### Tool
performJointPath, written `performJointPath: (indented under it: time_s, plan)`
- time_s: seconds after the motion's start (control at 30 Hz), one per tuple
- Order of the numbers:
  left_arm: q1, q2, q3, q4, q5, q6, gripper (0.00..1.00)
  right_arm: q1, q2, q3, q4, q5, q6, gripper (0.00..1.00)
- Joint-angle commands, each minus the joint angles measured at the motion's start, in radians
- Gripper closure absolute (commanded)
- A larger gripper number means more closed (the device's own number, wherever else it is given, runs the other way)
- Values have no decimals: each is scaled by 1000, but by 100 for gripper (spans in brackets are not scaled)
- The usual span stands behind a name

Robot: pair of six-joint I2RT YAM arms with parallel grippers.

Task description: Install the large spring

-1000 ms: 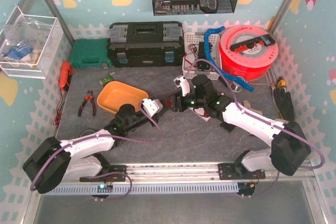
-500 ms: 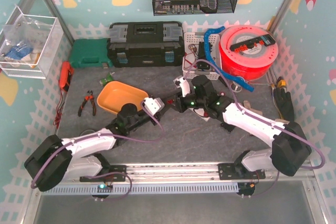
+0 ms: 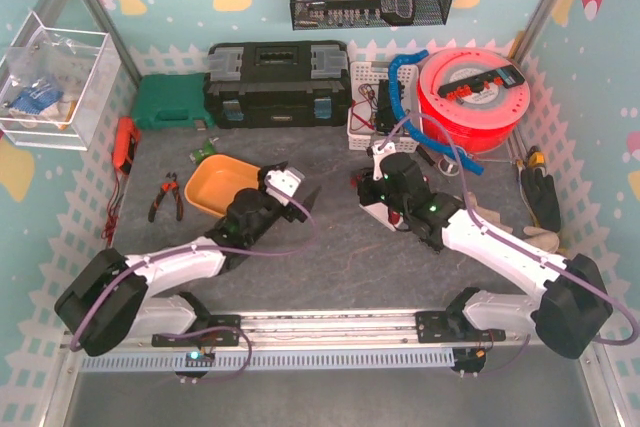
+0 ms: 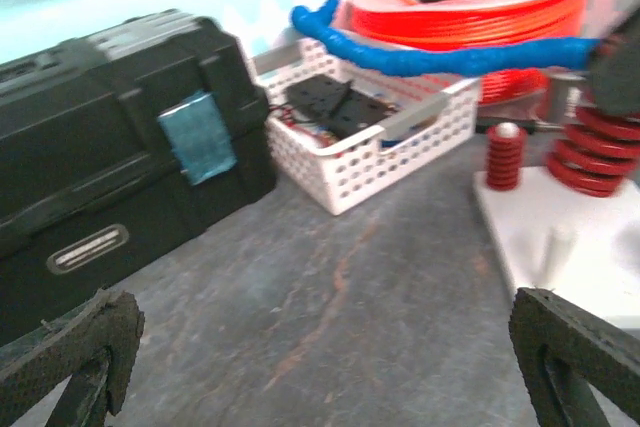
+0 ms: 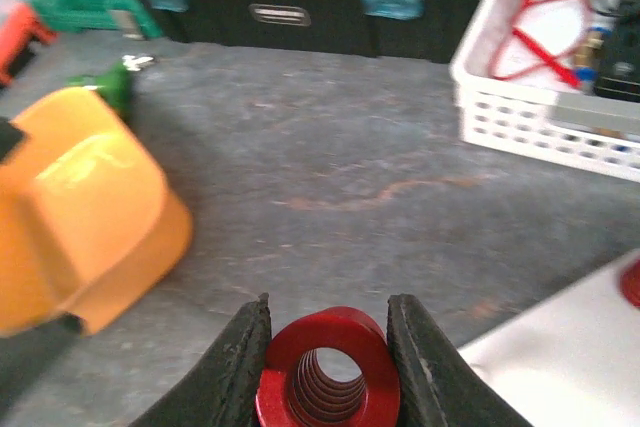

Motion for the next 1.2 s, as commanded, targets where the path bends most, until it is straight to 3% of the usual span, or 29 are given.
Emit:
performJointPath:
  time_s: [0.0, 0.23, 0.67, 1.0, 1.17]
  plan:
    - [52, -7, 31, -42, -97, -99, 1, -13, 14, -15, -17, 195, -16, 100]
    - [146, -92, -17, -83, -34, -258, 1, -44, 68, -31, -23, 237, -27, 100]
    - [156, -147, -56, -87, -44, -255, 1, -97, 144, -60, 47, 87, 5, 100]
    - [157, -144, -59, -85, -46, -258, 1, -98, 184, -78, 55, 123, -11, 100]
    - [157, -144, -62, -84, -52, -258, 1, -98, 225, -82, 89, 114, -16, 92]
